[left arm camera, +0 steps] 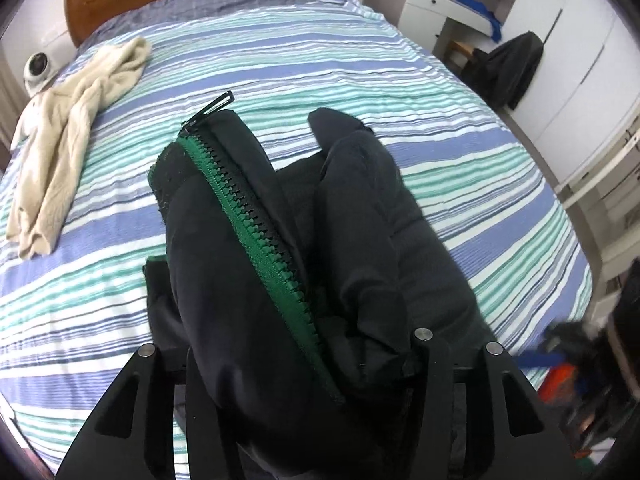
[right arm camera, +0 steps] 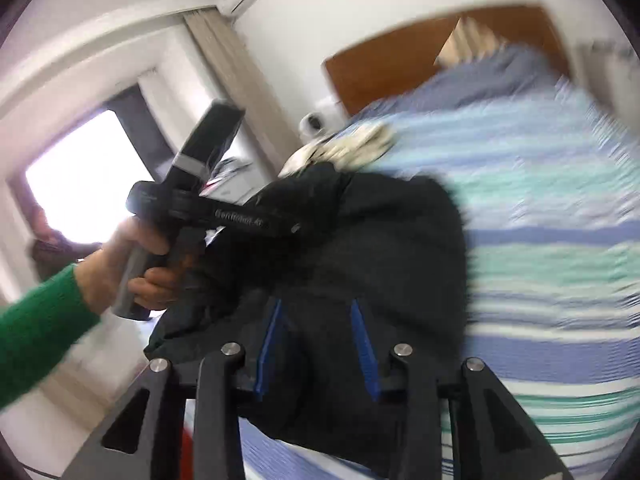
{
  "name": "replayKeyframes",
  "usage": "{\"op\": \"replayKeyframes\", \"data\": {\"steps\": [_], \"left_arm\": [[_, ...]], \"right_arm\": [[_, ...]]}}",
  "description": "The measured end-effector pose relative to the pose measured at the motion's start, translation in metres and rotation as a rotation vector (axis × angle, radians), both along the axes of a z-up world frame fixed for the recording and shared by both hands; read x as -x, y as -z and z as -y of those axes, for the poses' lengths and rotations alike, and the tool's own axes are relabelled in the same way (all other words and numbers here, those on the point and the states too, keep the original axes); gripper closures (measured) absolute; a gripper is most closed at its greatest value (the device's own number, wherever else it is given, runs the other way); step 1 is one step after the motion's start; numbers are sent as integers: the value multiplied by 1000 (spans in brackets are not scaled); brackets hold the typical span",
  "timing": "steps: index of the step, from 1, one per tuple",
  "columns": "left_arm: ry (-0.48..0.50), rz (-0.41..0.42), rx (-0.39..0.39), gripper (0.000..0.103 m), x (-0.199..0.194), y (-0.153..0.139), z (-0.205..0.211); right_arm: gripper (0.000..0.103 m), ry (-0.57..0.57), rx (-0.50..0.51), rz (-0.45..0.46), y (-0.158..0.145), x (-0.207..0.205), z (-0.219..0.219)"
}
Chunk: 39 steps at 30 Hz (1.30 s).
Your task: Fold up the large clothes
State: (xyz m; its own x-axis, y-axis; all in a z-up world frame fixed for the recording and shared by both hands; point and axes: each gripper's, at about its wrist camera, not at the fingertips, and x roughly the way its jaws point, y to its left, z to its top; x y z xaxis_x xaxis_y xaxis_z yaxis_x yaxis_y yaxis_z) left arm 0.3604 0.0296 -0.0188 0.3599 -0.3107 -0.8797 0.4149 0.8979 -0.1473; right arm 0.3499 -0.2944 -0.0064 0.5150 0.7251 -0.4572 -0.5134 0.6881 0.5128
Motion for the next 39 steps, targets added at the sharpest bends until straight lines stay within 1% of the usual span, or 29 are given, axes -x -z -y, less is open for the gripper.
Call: {"op": "replayKeyframes", "data": {"steps": [1, 3, 4, 5, 6, 9, 11, 13, 14, 15, 17, 21, 23, 24, 25, 26, 28, 29, 31, 32, 33, 34, 35, 36, 37, 38, 39], "left_arm": [[-7, -4, -6, 50, -2, 3, -4], [-37, -22, -45, 43, -8, 16, -17], [-56, -39, -54, 40, -10, 22, -25], [-95, -67, -54, 35, -15, 31, -38], [-133, -88, -44, 30, -18, 38, -49], [-277, -164, 34, 27, -28, 59, -84], [-388, -202, 93, 26, -33, 78, -102], [-450, -193, 100, 21, -32, 94, -106], [-494, -189, 103, 16, -33, 106, -108], [-522, -191, 109, 12, -33, 113, -109], [-564, -199, 135, 7, -34, 126, -110], [-574, -211, 203, 5, -35, 141, -115], [-566, -211, 237, 5, -33, 144, -117], [-560, -205, 239, 5, -31, 145, -117], [-554, -197, 239, 5, -29, 145, -116], [-551, -194, 245, 5, -31, 146, -118], [-548, -195, 270, 5, -29, 149, -122], [-545, -195, 281, 5, -29, 150, -122], [-539, -193, 288, 5, -29, 148, -123], [-535, -189, 290, 5, -29, 149, -122], [-533, -187, 293, 5, -29, 149, -121], [-532, -186, 298, 5, -29, 150, -121], [-531, -185, 303, 5, -28, 151, -122], [-528, -184, 306, 5, -28, 151, -122], [-522, -183, 316, 5, -28, 151, -122], [-520, -180, 316, 3, -27, 152, -123], [-518, -178, 309, 2, -27, 154, -126]], "right_arm": [[67, -46, -17, -16, 8, -5, -14], [67, -104, -17, -79, 29, -20, -42], [69, -108, 5, -126, 41, -27, -58], [70, -107, 36, -158, 53, -34, -73], [70, -111, 64, -166, 61, -38, -85], [72, -120, 167, -124, 76, -45, -119], [72, -111, 208, -122, 85, -50, -133], [73, -104, 249, -110, 91, -54, -143], [73, -97, 271, -104, 96, -57, -148], [73, -91, 280, -106, 98, -58, -151], [73, -80, 321, -97, 102, -60, -158], [73, -80, 369, -85, 102, -56, -169], [73, -85, 392, -71, 97, -51, -174], [73, -90, 412, -59, 89, -46, -175], [73, -93, 419, -57, 77, -44, -176], [73, -98, 399, -58, 64, -37, -169], [73, -94, 326, -38, 37, -24, -153], [72, -65, 314, -6, 20, -19, -140], [71, 12, 338, 42, -5, -21, -116], [71, 56, 346, 59, -14, -26, -103], [71, 90, 363, 67, -15, -30, -96], [68, 115, 387, 61, -15, -39, -92], [68, 117, 409, 16, -5, -51, -91], [68, 83, 446, -83, 21, -67, -94], [69, 65, 475, -112, 46, -64, -98], [69, 55, 522, -100, 65, -66, -101], [69, 50, 546, -86, 76, -65, -102]]}}
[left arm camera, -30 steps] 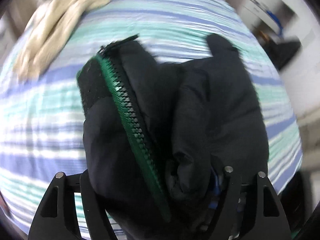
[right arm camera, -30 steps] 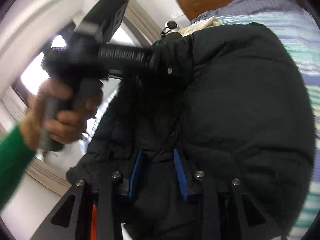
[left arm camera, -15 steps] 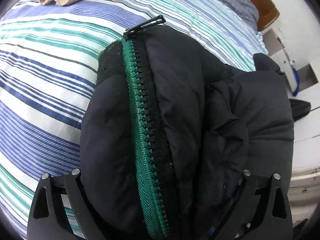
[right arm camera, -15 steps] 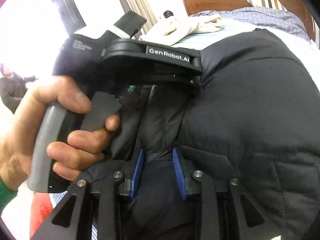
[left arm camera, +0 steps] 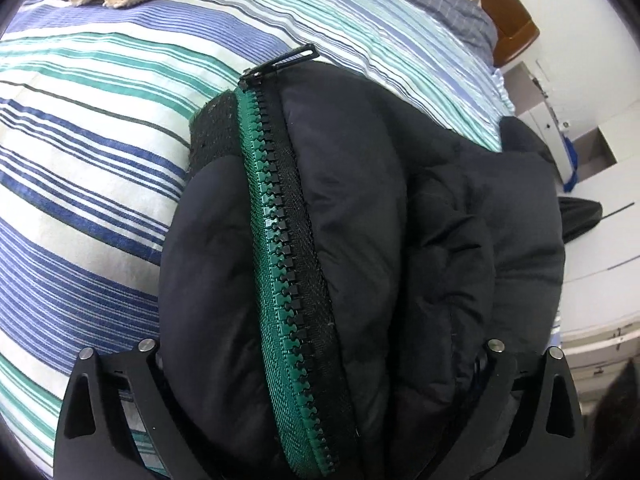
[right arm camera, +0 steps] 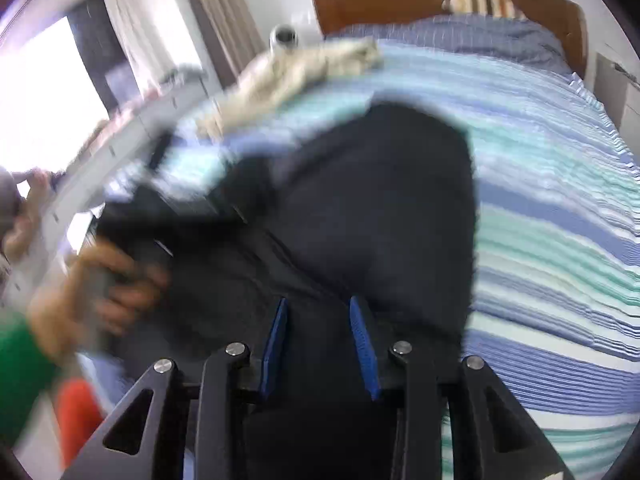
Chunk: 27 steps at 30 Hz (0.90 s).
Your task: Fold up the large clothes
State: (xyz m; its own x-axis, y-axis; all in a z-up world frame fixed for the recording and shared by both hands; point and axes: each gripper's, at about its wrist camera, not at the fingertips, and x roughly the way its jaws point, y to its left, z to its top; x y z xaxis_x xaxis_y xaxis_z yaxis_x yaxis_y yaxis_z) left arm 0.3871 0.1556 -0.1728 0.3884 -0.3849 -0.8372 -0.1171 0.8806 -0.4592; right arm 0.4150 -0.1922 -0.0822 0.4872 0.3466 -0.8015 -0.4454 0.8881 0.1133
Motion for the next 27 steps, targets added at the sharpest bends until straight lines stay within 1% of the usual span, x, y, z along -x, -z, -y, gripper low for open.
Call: {"op": "replayKeyframes", "data": {"steps": [2, 3, 4, 5, 7, 8, 9, 10, 11, 13, 14, 15, 16, 17, 18, 19, 20, 21, 23, 26, 27], "left_arm": [[6, 2, -31, 2, 2, 0, 3], [8, 1, -34, 1, -1, -2, -1], [10, 0, -37, 1, -3, -2, -2], [12, 0, -39, 1, -5, -3, -1], [18, 3, -42, 1, -8, -4, 2], [19, 5, -38, 1, -8, -4, 0], [17, 7, -32, 1, -8, -4, 0], [16, 9, -26, 1, -8, -4, -1], [16, 11, -23, 1, -8, -3, -1], [16, 12, -22, 1, -7, -4, 0], [17, 11, -20, 1, -7, -4, 0], [18, 11, -19, 1, -5, -4, -3], [18, 11, -19, 1, -3, -3, -5], [15, 10, -20, 1, -3, -3, -5], [9, 9, -21, 1, -4, -3, -5], [0, 7, -21, 1, -4, -2, -5], [-1, 7, -25, 1, -5, -1, -6], [-1, 8, -32, 1, -6, -1, -7], [4, 8, -34, 1, -8, -1, -6], [10, 11, -35, 1, -7, -2, -6], [12, 16, -34, 1, -5, -3, -6]], "right_arm": [[69, 45, -58, -43, 11, -3, 11], [69, 55, -84, -75, 11, -7, 14], [69, 50, -89, -93, 4, -4, 23], [69, 37, -83, -117, 3, -6, 23], [69, -5, -21, -179, -2, -16, 18], [69, -35, 23, -212, -13, -21, 11], [69, -54, 40, -224, -23, -24, 6], [69, -62, 27, -203, -39, -32, 4], [69, -52, 5, -161, -54, -41, 5], [69, 5, -4, -65, -76, -68, 3], [69, 40, -15, -39, -81, -85, 2], [69, 71, -28, -56, -76, -106, 2], [69, 100, -33, -97, -65, -117, 4], [69, 127, -35, -160, -47, -134, 2], [69, 145, -36, -229, -23, -145, 3], [71, 167, -38, -262, 3, -150, 11], [71, 187, -54, -279, 15, -152, 13], [72, 209, -76, -293, 22, -154, 17], [73, 216, -72, -308, 23, -153, 18], [73, 208, -50, -289, 21, -154, 13], [73, 206, -36, -266, 18, -149, 11]]}}
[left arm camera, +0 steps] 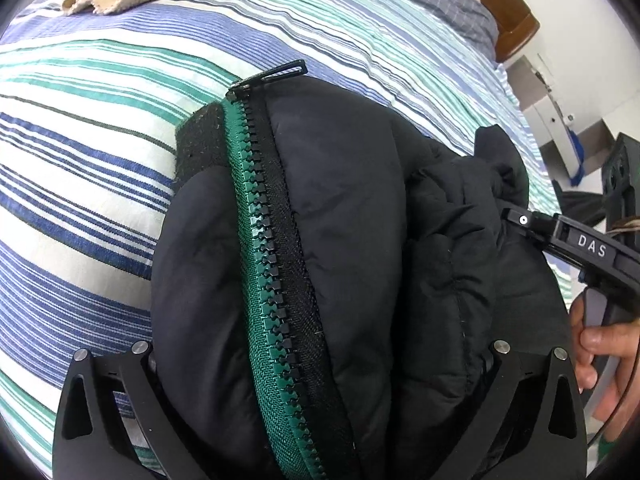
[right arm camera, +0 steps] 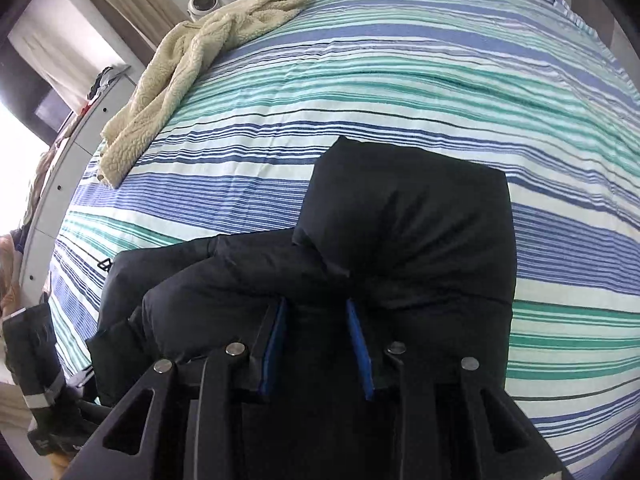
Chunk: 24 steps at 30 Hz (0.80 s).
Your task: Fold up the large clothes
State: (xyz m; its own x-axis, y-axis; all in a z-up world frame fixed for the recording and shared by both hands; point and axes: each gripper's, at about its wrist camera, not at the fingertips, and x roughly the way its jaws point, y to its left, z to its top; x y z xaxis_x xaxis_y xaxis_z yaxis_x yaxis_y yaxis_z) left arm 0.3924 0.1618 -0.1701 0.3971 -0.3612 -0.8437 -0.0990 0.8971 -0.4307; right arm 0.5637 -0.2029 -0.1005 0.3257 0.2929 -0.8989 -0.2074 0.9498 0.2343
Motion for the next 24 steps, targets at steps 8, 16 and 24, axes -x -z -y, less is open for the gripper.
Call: {"op": "replayKeyframes", "data": {"steps": [8, 16, 24], "left_arm": [[0, 23, 21, 1, 5, -1, -1], [5, 40, 30, 0, 13, -2, -5], [-27, 50, -20, 1, 25, -16, -2]], "right_arm": [[70, -197, -43, 169, -73, 90, 11], [70, -205, -45, 231, -44, 214, 36], [71, -216, -33, 215, -22, 196, 23]]}}
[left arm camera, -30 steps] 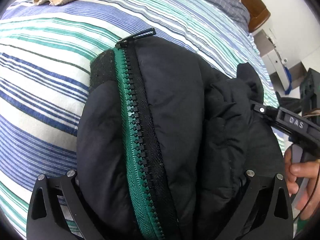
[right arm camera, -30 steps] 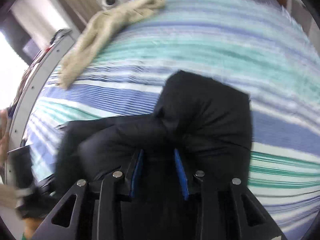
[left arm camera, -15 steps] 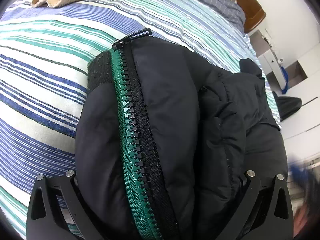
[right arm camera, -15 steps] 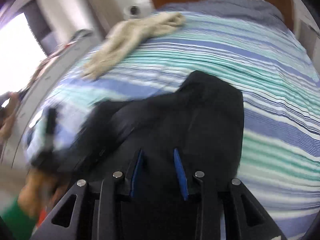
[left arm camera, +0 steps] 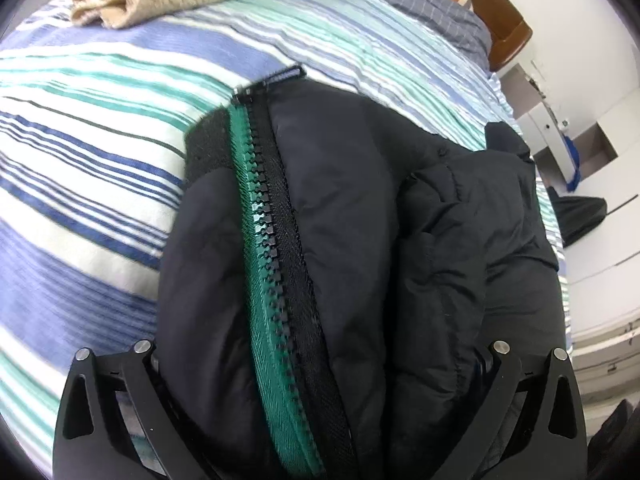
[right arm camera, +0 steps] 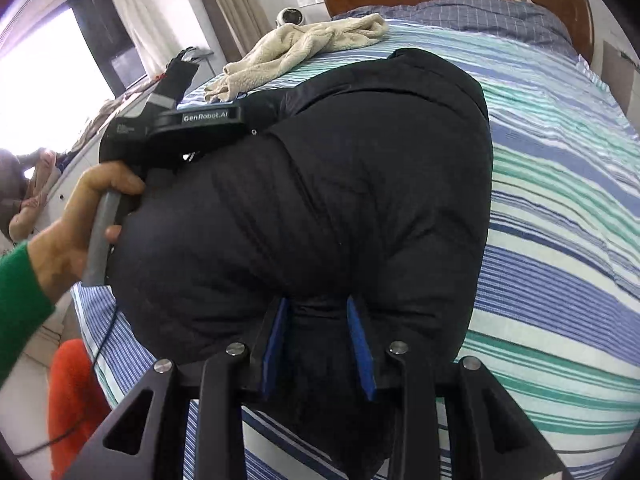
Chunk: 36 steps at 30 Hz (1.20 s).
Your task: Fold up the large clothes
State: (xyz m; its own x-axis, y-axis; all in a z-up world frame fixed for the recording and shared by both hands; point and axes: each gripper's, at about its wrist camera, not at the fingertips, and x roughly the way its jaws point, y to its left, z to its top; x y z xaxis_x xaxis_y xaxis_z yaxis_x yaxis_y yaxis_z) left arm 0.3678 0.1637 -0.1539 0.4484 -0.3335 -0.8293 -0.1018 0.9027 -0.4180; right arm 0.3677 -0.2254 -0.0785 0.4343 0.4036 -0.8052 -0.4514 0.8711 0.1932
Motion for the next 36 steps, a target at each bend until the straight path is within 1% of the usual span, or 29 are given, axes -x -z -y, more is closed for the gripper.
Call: {"op": "replayKeyframes", "data": {"steps": [1, 3, 4, 5, 6, 7, 8, 9, 10, 11, 13, 15, 16, 17, 19, 20, 21, 23, 25, 26, 28, 29, 31, 33, 36], "left_arm": [[-6, 9, -19, 1, 6, -9, 1], [6, 54, -45, 1, 25, -34, 1], [22, 74, -51, 1, 35, -44, 0], [41, 101, -73, 0, 50, -57, -1], [50, 119, -101, 0, 60, -65, -2], [60, 148, -161, 0, 75, -76, -2], [75, 173, -208, 0, 85, -84, -2], [83, 182, -255, 0, 97, -91, -4], [74, 196, -279, 0, 110, -95, -9], [55, 217, -286, 0, 123, -99, -16], [12, 187, -309, 0, 135, -95, -27], [-7, 166, -255, 1, 142, -87, -43], [-22, 158, -213, 1, 145, -83, -51], [-33, 147, -153, 1, 147, -78, -61], [-33, 135, -41, 1, 147, -71, -73], [-45, 129, 9, 1, 147, -67, -79], [-50, 129, 37, 1, 148, -67, -79], [-27, 131, 145, 1, 144, -62, -79], [10, 128, 225, 1, 137, -60, -79], [23, 115, 256, 1, 130, -55, -78], [38, 84, 287, 1, 119, -46, -75], [35, 60, 292, 1, 112, -35, -75], [0, 25, 301, 1, 105, -19, -76], [-7, 19, 387, 1, 101, -7, -78], [-4, 52, 481, 1, 97, -2, -79]], "right_arm": [[71, 4, 5, 25, -5, 7, 3], [70, 29, 33, 71, -16, 21, 5], [61, 49, 40, 103, -24, 32, 6], [53, 61, 31, 130, -32, 43, 9], [35, 66, 17, 147, -37, 51, 12], [21, 71, 4, 163, -44, 62, 17], [19, 76, 4, 172, -48, 71, 22], [19, 83, 16, 182, -52, 79, 27], [19, 88, 26, 190, -55, 87, 32], [19, 93, 36, 197, -58, 92, 37], [19, 114, 48, 186, -57, 101, 49], [19, 145, 37, 146, -55, 104, 63], [19, 165, 25, 121, -55, 106, 71], [19, 181, 6, 101, -54, 109, 79], [19, 193, -13, 91, -53, 113, 90], [19, 196, -11, 94, -51, 117, 95], [19, 195, -6, 94, -50, 119, 98], [19, 187, -20, 86, -45, 124, 106], [19, 188, -69, 62, -42, 127, 112], [19, 190, -94, 46, -40, 126, 114], [19, 193, -132, 26, -39, 124, 114], [19, 192, -145, 26, -40, 122, 112], [19, 183, -161, 35, -44, 119, 108], [19, 172, -176, 43, -50, 115, 104], [19, 151, -182, 82, -66, 96, 93]]}}
